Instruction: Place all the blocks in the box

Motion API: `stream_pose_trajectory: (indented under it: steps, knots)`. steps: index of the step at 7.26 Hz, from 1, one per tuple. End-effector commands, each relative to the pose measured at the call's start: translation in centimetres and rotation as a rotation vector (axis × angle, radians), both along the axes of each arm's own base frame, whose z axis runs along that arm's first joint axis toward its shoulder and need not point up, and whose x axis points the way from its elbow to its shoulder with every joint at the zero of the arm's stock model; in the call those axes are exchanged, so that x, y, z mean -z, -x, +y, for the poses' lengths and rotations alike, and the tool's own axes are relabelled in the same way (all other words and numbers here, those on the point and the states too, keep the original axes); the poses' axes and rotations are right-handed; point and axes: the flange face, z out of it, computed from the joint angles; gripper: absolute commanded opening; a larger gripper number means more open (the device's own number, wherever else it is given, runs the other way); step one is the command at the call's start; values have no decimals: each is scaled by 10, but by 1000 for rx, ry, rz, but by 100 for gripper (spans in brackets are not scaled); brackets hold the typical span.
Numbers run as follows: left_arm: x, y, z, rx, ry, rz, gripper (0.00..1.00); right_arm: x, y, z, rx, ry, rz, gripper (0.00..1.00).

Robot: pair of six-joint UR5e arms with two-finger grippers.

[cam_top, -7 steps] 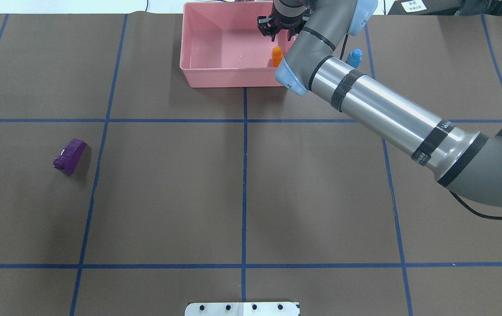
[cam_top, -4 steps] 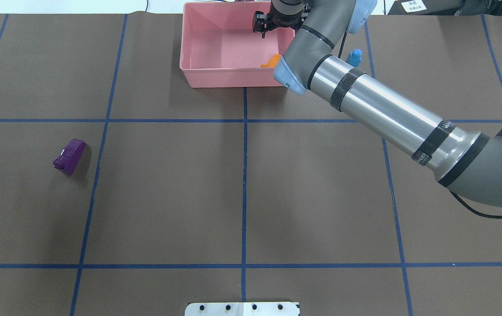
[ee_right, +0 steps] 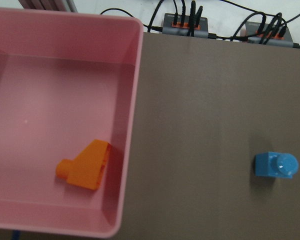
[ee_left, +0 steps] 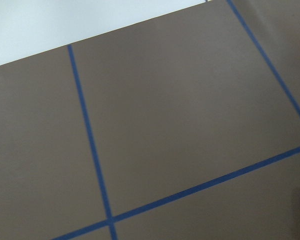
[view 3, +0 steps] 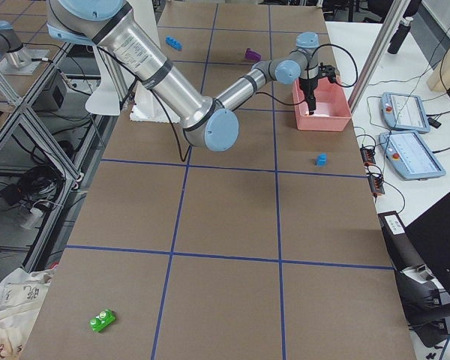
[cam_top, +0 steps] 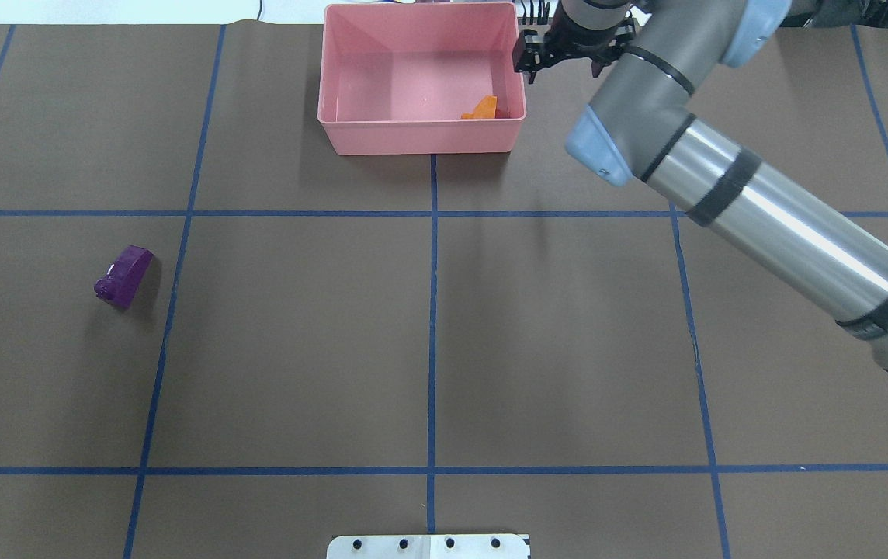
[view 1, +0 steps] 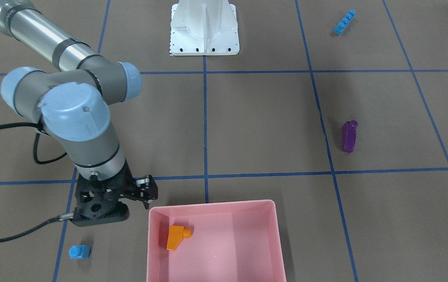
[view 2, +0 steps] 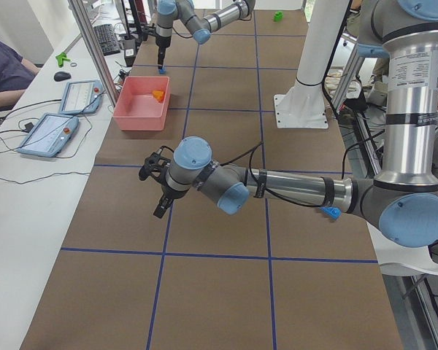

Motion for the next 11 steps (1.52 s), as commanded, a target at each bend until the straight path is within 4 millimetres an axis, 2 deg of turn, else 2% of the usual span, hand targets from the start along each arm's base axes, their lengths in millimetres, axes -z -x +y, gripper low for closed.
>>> stream_pose_trajectory:
  steps: [1,2,3,5,6,7,10,11]
  knots:
    - [20,-64,8,24,116,101,100,-83,-79,72,40,-13,4,99]
    - [30,-100,12,53,133,82,100,-107,-109,112,38,-18,2,99]
    - [36,-143,21,61,163,72,100,-121,-129,142,37,-14,3,99]
    - [41,-231,47,60,127,-1,100,-126,-134,149,36,-13,8,99]
    - [36,-265,62,37,117,-50,99,-130,-136,150,38,-11,12,99]
    - [27,-287,73,16,126,-95,97,-136,-140,152,63,-27,26,99]
    - [12,-302,70,7,139,-137,78,-134,-145,149,64,-32,23,99]
    - [12,-306,66,6,137,-136,69,-134,-145,149,64,-32,23,99]
